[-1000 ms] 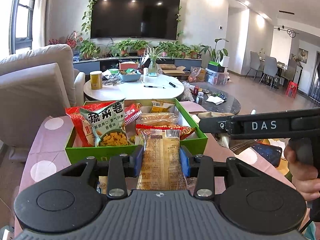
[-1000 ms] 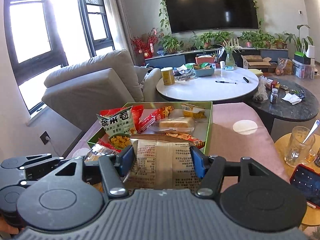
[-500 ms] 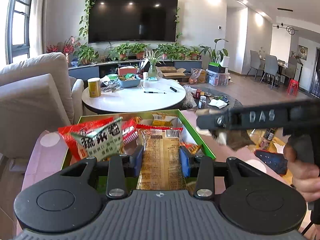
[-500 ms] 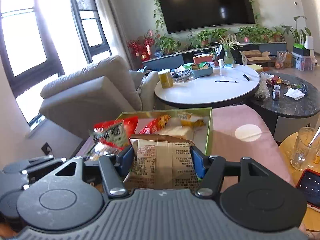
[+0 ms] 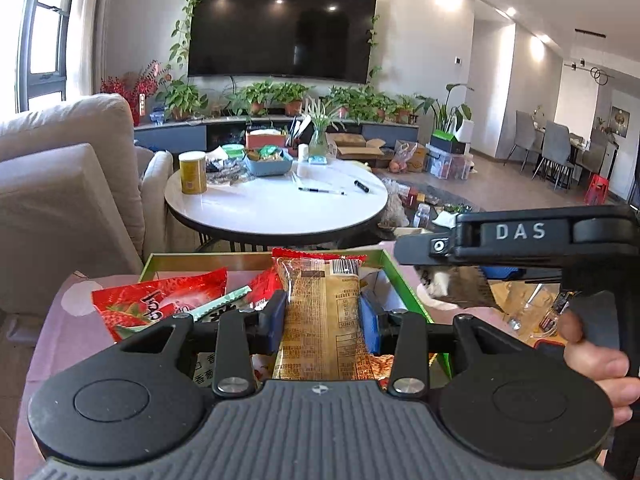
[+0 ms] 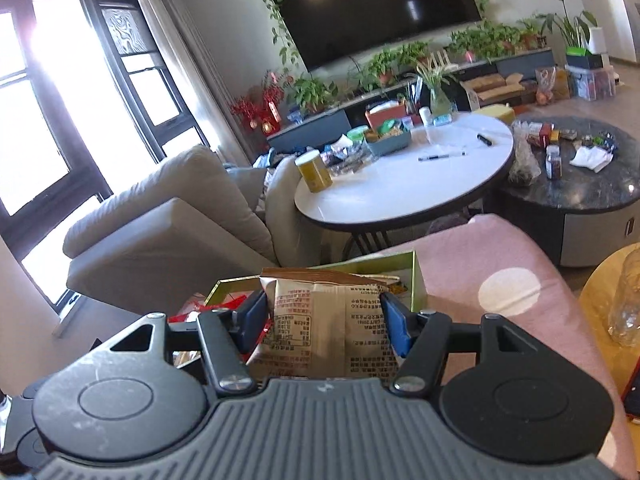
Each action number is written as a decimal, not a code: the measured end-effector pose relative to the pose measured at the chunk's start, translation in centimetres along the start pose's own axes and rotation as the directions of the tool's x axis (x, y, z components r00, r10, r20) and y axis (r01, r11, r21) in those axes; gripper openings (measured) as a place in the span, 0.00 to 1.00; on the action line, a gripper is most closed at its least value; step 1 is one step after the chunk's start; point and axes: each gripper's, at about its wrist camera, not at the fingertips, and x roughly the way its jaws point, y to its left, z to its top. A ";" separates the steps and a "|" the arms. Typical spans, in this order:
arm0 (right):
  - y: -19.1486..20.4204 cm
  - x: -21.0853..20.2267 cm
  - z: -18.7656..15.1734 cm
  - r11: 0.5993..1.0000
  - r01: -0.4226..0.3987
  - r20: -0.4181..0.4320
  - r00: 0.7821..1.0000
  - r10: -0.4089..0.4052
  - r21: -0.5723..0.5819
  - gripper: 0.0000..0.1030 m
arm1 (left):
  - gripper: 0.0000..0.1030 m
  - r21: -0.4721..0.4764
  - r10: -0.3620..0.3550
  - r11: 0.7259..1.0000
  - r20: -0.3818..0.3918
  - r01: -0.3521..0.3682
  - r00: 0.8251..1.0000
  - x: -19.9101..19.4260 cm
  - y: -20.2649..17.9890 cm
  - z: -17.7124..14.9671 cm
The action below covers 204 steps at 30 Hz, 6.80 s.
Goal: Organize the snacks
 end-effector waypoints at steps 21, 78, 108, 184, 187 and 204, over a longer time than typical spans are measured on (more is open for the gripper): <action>-1.3 5.0 -0.4 0.999 0.020 -0.090 0.996 -0.018 0.025 0.65 | 0.35 0.005 0.013 1.000 -0.067 -0.013 0.998 3.7 0.9 -0.6; 3.2 -3.0 -9.1 0.976 0.097 -0.085 0.990 -0.115 -0.194 0.68 | 0.91 -0.039 0.224 0.972 -0.124 -0.231 0.967 -3.0 5.3 -10.4; 1.2 0.3 -11.7 0.970 0.188 -0.194 0.957 -0.216 -0.151 0.68 | 0.41 -0.027 0.231 0.971 -0.171 -0.239 0.958 -1.4 6.6 -12.0; 4.5 -3.6 -9.4 0.979 0.032 -0.098 0.994 -0.053 -0.203 0.67 | 0.39 -0.013 0.148 0.989 -0.009 -0.148 0.989 -7.7 3.4 -8.2; 4.4 -3.7 -8.9 0.980 0.031 -0.085 0.995 -0.049 -0.198 0.67 | 0.39 -0.003 0.146 0.989 -0.001 -0.146 0.989 -7.8 3.2 -7.7; 4.7 -3.8 -6.6 0.980 0.012 -0.029 0.999 -0.019 -0.201 0.67 | 0.39 0.033 0.118 0.992 0.036 -0.119 0.992 -7.7 2.0 -5.6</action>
